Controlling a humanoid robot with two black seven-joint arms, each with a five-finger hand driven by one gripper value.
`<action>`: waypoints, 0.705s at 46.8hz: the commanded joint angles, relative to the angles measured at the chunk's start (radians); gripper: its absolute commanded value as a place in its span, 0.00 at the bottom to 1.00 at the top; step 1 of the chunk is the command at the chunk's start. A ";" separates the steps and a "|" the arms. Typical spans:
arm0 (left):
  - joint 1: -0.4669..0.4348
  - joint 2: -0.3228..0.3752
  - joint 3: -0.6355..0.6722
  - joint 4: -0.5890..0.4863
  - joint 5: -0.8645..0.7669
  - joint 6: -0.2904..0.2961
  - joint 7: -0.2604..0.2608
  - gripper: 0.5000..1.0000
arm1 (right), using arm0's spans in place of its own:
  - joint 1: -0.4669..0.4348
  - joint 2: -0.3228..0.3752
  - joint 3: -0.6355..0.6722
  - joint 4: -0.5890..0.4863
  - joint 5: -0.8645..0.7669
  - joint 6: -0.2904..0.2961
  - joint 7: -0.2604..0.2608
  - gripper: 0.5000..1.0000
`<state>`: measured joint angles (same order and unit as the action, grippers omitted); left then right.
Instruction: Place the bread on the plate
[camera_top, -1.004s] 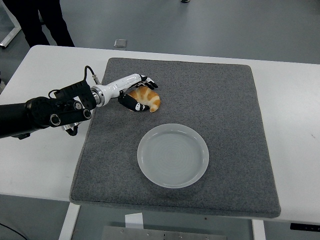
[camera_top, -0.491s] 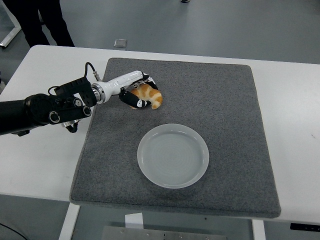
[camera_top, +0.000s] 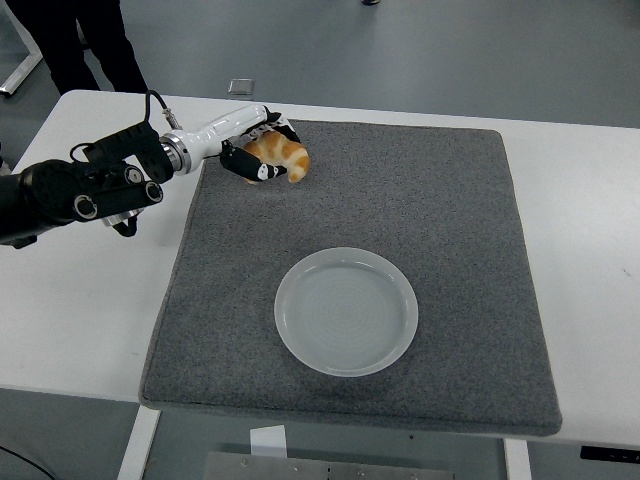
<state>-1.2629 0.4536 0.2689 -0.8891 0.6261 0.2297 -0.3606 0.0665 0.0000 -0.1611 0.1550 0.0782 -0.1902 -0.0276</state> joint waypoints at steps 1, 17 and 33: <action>-0.039 0.031 0.003 -0.001 0.004 -0.010 0.002 0.00 | -0.001 0.000 0.000 0.000 0.000 0.000 0.000 0.90; -0.207 0.123 0.010 0.006 0.060 -0.108 0.003 0.00 | -0.001 0.000 0.000 0.000 0.000 0.000 0.000 0.90; -0.389 0.105 0.009 -0.001 0.067 -0.176 0.011 0.00 | -0.001 0.000 0.000 0.000 0.000 0.000 0.000 0.90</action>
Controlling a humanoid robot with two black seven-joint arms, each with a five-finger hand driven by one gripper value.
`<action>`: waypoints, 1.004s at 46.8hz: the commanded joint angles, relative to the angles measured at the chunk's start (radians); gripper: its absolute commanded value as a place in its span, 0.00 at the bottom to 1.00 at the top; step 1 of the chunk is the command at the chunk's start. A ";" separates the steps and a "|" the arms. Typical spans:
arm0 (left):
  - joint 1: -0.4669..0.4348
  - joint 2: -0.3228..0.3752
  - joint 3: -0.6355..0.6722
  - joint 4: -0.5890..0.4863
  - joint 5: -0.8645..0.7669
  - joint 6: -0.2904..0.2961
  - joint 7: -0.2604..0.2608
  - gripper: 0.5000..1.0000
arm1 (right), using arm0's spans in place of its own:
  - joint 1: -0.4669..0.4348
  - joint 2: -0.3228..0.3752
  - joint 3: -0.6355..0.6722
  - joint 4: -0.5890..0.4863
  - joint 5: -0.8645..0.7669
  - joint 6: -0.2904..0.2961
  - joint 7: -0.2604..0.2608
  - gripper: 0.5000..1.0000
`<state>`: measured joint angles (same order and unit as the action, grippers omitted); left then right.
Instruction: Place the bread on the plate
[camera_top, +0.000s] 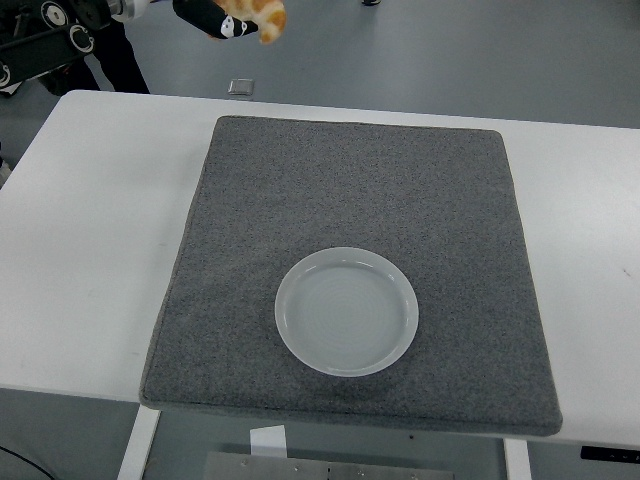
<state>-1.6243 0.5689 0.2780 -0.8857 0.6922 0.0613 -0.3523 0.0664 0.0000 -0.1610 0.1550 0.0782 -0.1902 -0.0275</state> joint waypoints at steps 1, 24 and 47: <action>-0.037 -0.018 0.000 -0.004 0.001 -0.009 0.003 0.00 | 0.000 0.000 0.000 0.000 0.000 0.000 0.000 0.90; -0.189 -0.168 0.000 -0.294 0.001 0.040 0.018 0.00 | 0.000 0.000 0.000 0.000 0.000 0.000 0.000 0.90; -0.152 -0.133 0.026 -0.567 0.164 0.187 0.018 0.00 | 0.001 0.000 0.000 0.000 0.000 0.000 0.000 0.90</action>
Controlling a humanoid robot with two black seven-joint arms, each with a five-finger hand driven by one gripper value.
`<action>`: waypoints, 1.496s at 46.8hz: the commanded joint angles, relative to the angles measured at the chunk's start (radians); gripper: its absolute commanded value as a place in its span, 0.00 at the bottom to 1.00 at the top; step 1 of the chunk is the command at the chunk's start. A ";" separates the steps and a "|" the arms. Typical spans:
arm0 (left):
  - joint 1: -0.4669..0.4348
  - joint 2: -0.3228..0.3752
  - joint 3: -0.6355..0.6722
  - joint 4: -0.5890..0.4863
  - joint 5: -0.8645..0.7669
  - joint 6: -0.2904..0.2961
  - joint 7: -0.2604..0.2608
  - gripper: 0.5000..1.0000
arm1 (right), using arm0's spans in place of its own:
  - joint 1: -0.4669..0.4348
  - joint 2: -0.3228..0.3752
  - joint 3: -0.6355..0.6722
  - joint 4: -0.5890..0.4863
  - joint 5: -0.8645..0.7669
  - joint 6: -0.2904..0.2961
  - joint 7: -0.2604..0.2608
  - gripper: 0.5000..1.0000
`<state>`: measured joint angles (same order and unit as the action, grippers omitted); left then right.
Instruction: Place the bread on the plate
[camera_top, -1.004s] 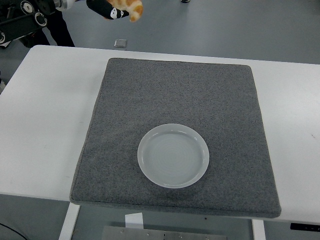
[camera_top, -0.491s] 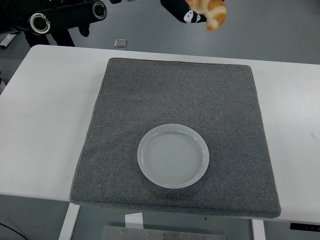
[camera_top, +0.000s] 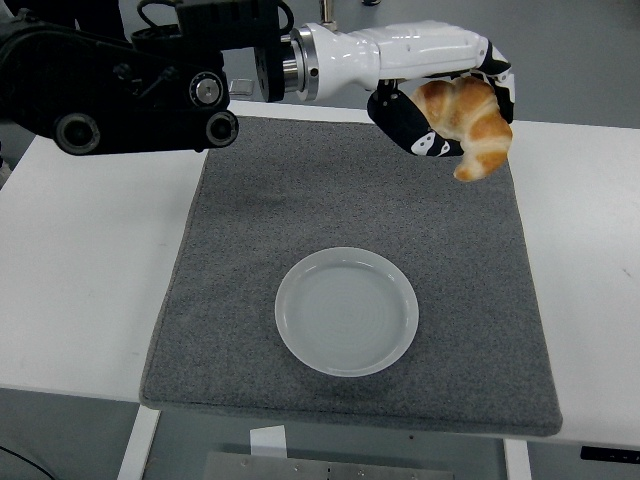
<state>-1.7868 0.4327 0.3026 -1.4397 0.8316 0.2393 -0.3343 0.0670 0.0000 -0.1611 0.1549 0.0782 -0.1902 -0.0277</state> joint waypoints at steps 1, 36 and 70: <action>0.016 0.006 0.001 -0.017 0.032 0.011 0.000 0.00 | 0.000 0.000 0.000 0.000 0.000 0.000 0.000 0.90; 0.415 0.055 0.000 -0.064 0.282 0.078 -0.003 0.00 | -0.001 0.000 0.000 0.000 0.000 0.000 0.000 0.90; 0.602 0.037 -0.010 0.039 0.365 0.127 -0.038 0.00 | -0.001 0.000 0.000 0.000 0.000 0.002 0.000 0.90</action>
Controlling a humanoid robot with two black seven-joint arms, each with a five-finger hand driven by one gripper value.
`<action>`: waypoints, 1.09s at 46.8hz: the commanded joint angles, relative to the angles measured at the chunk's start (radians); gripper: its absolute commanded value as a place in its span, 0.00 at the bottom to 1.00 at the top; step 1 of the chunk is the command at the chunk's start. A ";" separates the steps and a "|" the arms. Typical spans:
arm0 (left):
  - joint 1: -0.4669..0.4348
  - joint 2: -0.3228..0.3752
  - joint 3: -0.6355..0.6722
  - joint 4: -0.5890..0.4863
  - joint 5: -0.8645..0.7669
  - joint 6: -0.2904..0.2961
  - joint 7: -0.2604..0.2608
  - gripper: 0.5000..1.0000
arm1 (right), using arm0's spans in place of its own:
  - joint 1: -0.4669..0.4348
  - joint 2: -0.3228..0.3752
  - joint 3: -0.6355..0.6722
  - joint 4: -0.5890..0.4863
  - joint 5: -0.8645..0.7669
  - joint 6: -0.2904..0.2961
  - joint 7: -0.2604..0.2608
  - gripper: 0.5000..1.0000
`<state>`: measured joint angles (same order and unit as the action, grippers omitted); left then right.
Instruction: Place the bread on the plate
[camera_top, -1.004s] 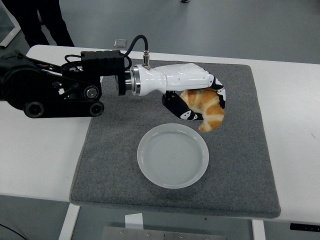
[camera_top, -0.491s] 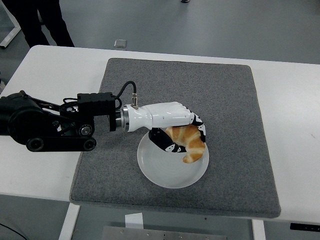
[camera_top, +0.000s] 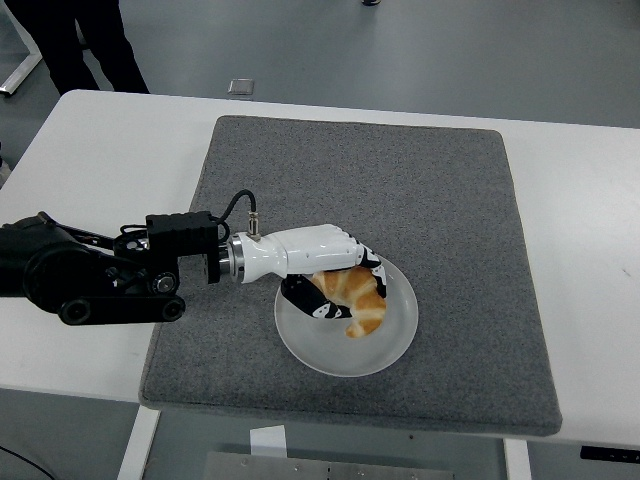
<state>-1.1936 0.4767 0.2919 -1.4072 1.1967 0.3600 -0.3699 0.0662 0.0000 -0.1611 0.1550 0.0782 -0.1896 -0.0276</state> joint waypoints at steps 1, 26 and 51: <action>0.012 -0.010 0.001 0.008 0.000 0.007 -0.003 0.00 | 0.001 0.000 0.000 0.000 0.000 -0.001 0.000 0.90; 0.055 -0.018 -0.002 0.050 0.001 0.010 -0.018 0.00 | 0.000 0.000 0.000 0.000 0.000 0.001 0.000 0.90; 0.080 -0.024 -0.020 0.057 -0.009 0.020 -0.017 0.00 | 0.001 0.000 0.000 0.000 0.000 0.001 0.000 0.90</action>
<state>-1.1189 0.4511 0.2782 -1.3499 1.1876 0.3754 -0.3873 0.0666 0.0000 -0.1611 0.1549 0.0782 -0.1886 -0.0276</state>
